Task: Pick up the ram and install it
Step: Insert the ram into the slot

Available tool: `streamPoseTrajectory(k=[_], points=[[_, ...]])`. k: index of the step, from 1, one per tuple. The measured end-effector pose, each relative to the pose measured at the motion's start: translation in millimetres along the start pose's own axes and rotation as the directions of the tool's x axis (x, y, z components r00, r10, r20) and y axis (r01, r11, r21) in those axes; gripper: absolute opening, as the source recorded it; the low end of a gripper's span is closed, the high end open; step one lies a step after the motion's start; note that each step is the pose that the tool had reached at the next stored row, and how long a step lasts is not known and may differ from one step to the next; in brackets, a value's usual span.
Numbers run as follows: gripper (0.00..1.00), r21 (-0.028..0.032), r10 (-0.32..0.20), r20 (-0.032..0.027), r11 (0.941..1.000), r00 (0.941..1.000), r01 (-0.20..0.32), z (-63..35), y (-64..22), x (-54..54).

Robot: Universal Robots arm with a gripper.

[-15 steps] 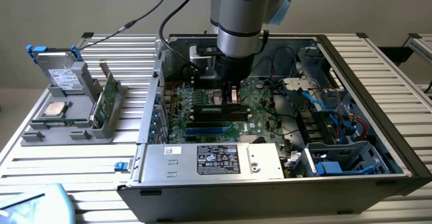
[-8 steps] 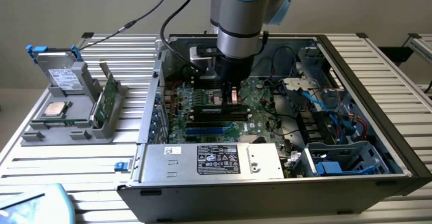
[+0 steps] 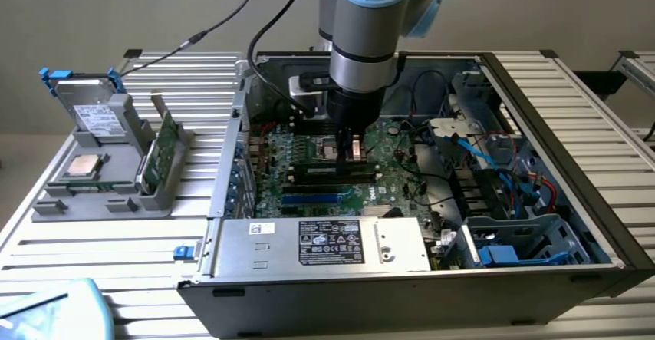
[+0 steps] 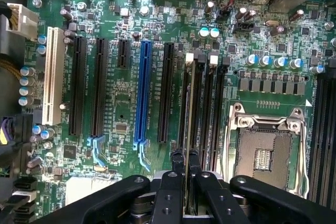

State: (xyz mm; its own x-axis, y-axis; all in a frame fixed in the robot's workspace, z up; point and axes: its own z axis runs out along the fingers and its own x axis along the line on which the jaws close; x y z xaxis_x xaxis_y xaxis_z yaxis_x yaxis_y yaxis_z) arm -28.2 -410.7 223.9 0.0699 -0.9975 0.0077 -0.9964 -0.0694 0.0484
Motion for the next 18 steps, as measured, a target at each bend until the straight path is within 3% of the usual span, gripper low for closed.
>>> streamPoseTrajectory(k=[6, 18], points=[[0.14, -0.0001, -0.001, -0.0017, 1.0000, 1.0000, 0.001, 4.9, -0.3, -0.5], [0.14, -0.0006, -0.001, -0.0022, 1.0000, 1.0000, 0.001, 5.4, -0.3, -0.5]])
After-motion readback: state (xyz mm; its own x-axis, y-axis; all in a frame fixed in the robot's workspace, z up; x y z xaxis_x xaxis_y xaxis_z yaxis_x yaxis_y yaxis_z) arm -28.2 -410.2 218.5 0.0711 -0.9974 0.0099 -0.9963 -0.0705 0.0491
